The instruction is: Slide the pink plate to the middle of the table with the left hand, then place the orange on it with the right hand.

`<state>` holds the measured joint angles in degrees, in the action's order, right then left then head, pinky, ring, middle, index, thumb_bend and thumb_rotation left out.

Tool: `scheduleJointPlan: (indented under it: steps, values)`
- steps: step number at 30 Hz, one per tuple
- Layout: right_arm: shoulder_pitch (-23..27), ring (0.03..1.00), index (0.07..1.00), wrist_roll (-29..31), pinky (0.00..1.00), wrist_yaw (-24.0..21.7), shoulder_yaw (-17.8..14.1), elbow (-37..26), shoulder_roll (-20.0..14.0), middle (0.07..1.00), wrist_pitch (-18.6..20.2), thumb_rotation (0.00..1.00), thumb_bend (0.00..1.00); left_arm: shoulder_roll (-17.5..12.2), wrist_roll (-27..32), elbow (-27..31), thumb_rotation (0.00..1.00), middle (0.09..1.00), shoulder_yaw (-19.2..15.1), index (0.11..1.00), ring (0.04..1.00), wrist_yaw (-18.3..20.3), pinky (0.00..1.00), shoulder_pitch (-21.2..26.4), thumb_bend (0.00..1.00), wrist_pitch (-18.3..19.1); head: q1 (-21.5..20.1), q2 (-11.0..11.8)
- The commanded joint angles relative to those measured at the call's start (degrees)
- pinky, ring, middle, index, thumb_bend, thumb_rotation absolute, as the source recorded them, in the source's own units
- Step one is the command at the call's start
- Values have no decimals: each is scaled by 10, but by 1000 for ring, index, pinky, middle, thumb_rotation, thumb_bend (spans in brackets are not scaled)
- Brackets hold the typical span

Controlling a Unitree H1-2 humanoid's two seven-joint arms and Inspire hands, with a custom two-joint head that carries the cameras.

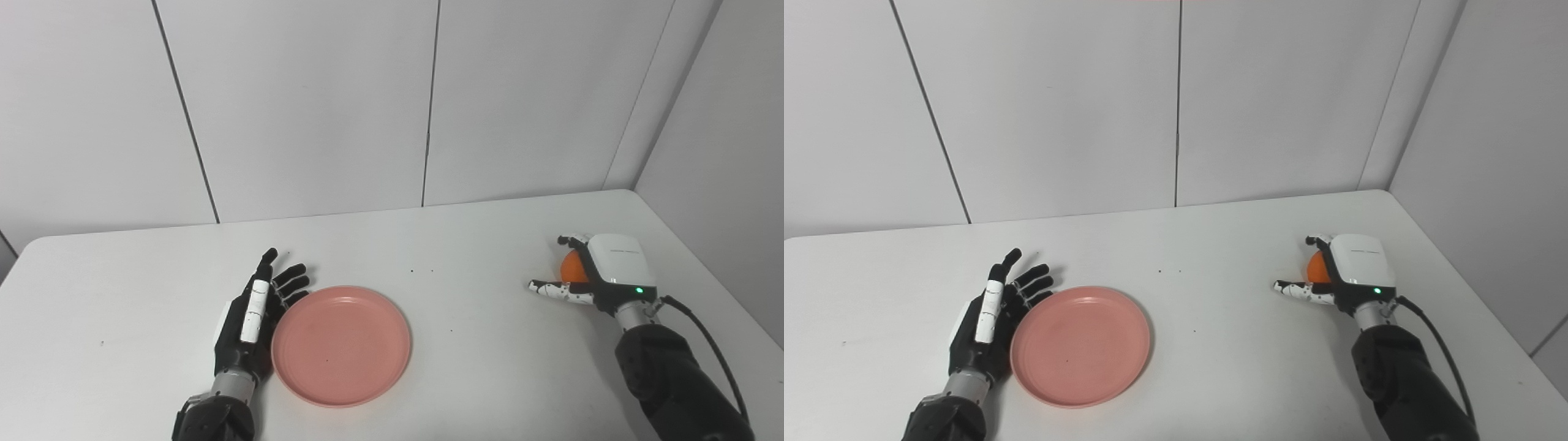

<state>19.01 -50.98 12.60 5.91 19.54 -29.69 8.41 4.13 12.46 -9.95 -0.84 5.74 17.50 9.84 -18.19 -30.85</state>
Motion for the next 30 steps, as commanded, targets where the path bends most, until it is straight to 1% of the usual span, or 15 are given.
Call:
scheduleJointPlan:
  steps: [1, 2, 3, 4, 5, 6, 8, 12, 20, 23, 27, 30]
  values:
    - [13, 336, 454, 11, 268, 26, -7, 12, -4, 426, 2, 535, 769, 2, 0, -9, 778, 746, 2, 922, 754, -3, 725, -15, 977, 30, 0, 0]
    - [15, 290, 405, 13, 230, 35, -5, 18, -3, 377, -1, 490, 760, 1, 0, -9, 777, 746, 2, 923, 755, -2, 725, -15, 977, 30, 0, -1]
    - [16, 227, 328, 14, 171, 44, -3, 24, -3, 309, -4, 448, 736, 1, 0, -9, 778, 746, 2, 924, 755, -2, 724, -15, 978, 30, 0, -1]
    - [16, 202, 295, 14, 146, 49, -1, 27, -4, 280, -5, 424, 722, 0, 0, -9, 778, 747, 2, 923, 755, -2, 724, -15, 980, 30, 0, -1]
    - [17, 189, 278, 13, 134, 56, 3, 30, -6, 265, -8, 411, 714, 0, 0, -9, 777, 747, 1, 923, 754, -1, 725, -15, 981, 31, 0, -1]
    - [17, 162, 251, 15, 108, 60, 6, 32, -7, 230, -11, 395, 689, 0, 0, -8, 777, 747, 1, 922, 756, -1, 726, -15, 981, 32, 0, -1]
    - [17, 143, 233, 22, 89, 70, 9, 37, -10, 205, -24, 367, 666, 0, 1, -7, 776, 747, 1, 923, 756, -1, 728, -15, 978, 33, 0, -2]
    - [18, 126, 222, 31, 75, 82, 17, 43, -13, 182, -29, 356, 649, -1, 1, -7, 777, 757, 2, 928, 761, 2, 735, -15, 978, 34, 0, -3]
    - [17, 131, 233, 51, 80, 69, 23, 33, -17, 191, -23, 362, 637, -1, 1, -6, 766, 753, 3, 923, 757, 1, 720, -13, 986, 37, 1, -4]
    - [17, 137, 240, 53, 86, 72, 25, 32, -20, 197, -28, 357, 638, -1, 1, -5, 766, 755, 4, 925, 758, 3, 722, -13, 981, 36, 1, -3]
    - [17, 138, 237, 57, 88, 65, 27, 17, -22, 196, -27, 355, 646, -1, -1, -6, 772, 754, 5, 928, 761, 3, 724, -12, 973, 34, 2, -3]
    - [16, 139, 239, 54, 89, 49, 26, -13, -23, 198, -16, 360, 645, -1, -1, -8, 772, 754, 5, 929, 759, 4, 723, -11, 975, 33, 2, -3]
